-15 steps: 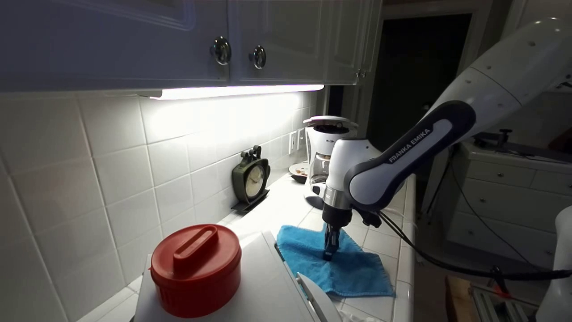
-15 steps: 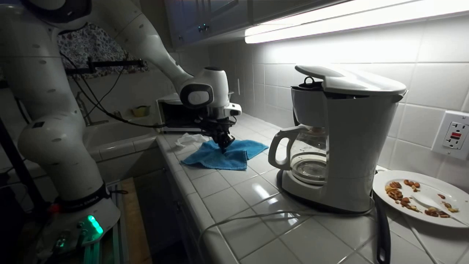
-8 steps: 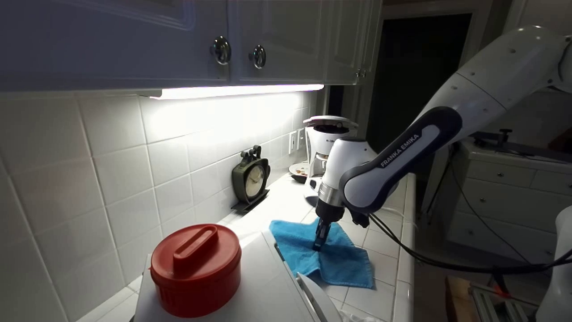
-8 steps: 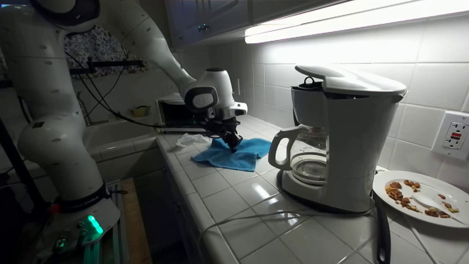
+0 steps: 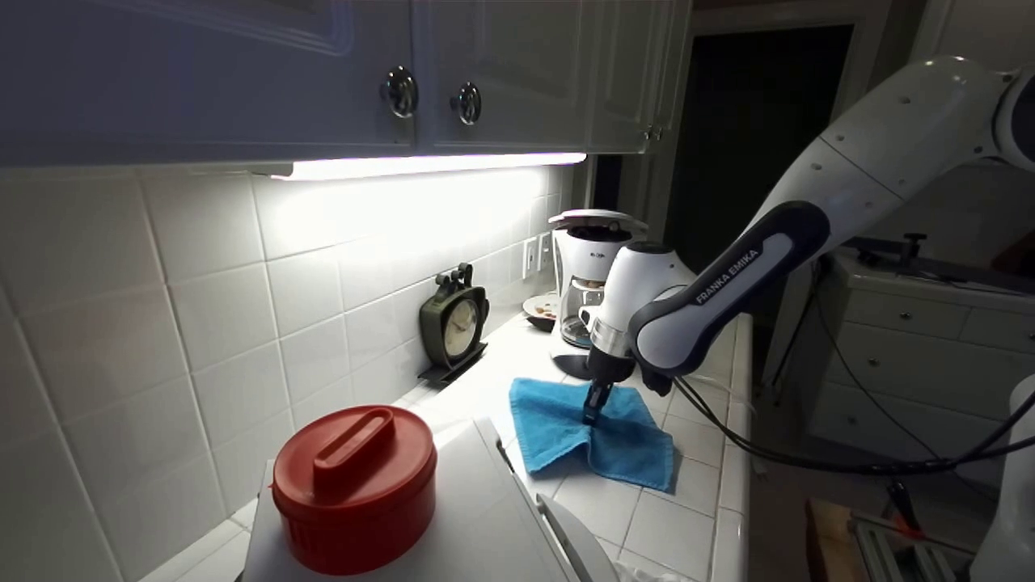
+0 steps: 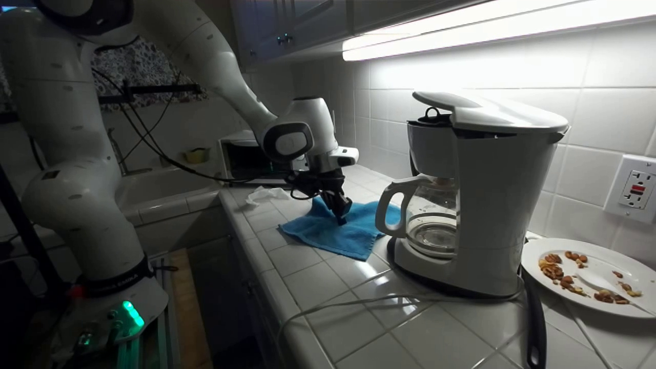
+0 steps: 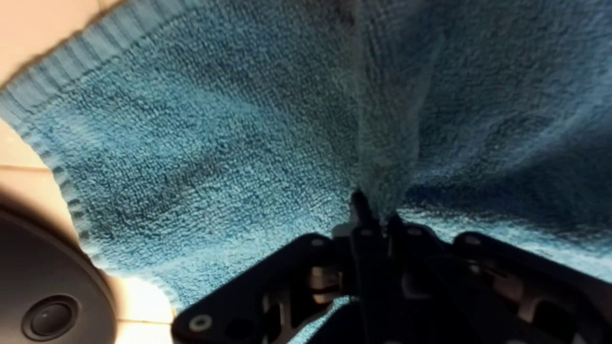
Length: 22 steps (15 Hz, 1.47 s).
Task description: Use the blue towel to wipe the countertop.
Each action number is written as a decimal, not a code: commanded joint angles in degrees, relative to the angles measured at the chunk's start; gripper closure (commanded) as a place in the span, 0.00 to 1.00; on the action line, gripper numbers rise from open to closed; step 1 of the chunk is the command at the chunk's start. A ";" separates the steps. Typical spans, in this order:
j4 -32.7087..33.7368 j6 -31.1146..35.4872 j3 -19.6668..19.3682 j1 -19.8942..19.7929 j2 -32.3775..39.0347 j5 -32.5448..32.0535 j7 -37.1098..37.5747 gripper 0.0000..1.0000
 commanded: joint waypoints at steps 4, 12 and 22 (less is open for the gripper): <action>-0.13 -10.23 -1.41 -1.34 -7.45 -1.54 6.52 0.49; 3.24 -27.31 -1.09 -3.29 -18.51 -2.57 13.31 0.00; 2.43 -28.68 -0.59 -3.58 -27.10 -1.53 12.11 0.00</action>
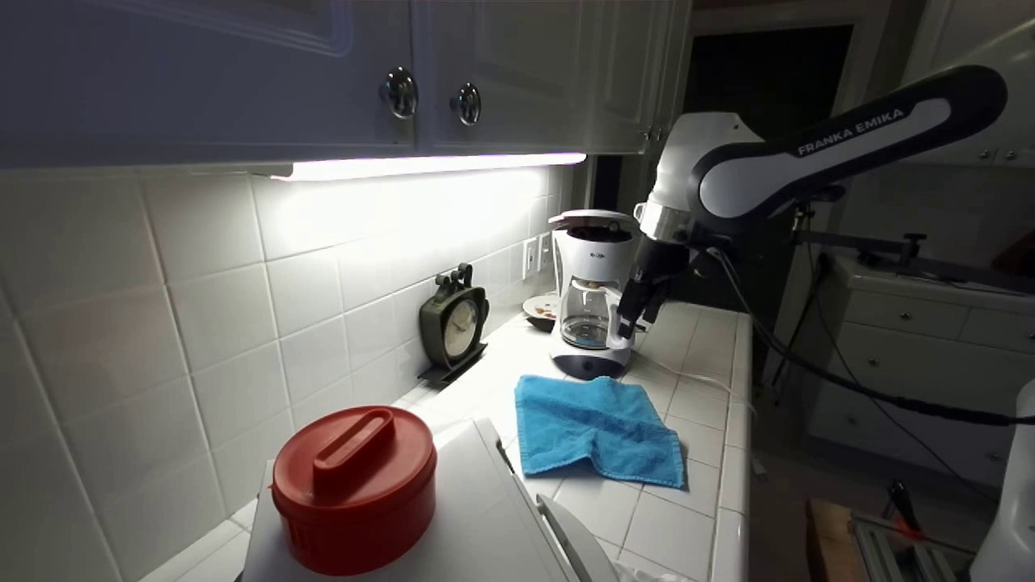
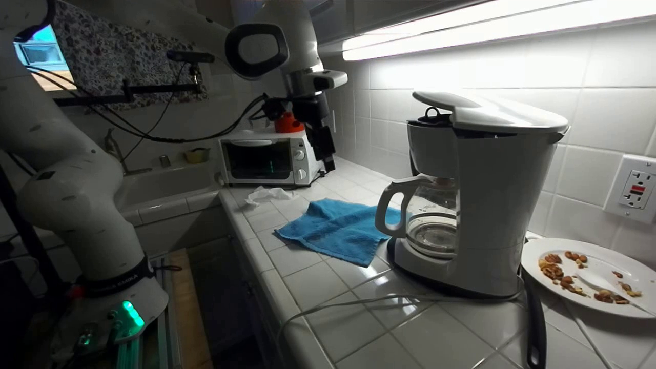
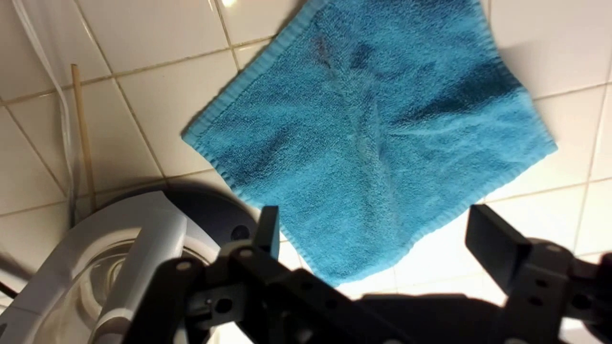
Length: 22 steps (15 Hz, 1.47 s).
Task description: Use the blue towel to wipe the countertop.
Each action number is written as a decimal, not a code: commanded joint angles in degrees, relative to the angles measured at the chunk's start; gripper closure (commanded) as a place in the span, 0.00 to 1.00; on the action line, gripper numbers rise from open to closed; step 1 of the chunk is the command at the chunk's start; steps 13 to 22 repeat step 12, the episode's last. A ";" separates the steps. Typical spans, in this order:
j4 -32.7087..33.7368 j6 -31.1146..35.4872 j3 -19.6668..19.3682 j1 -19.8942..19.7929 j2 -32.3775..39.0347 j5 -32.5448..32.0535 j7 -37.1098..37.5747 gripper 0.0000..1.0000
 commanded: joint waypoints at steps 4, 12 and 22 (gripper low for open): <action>-1.84 0.60 0.87 -0.05 -5.12 0.39 0.48 0.00; -0.50 0.38 0.96 -0.09 -3.84 0.14 -0.09 0.00; -0.50 0.38 0.96 -0.09 -3.84 0.14 -0.09 0.00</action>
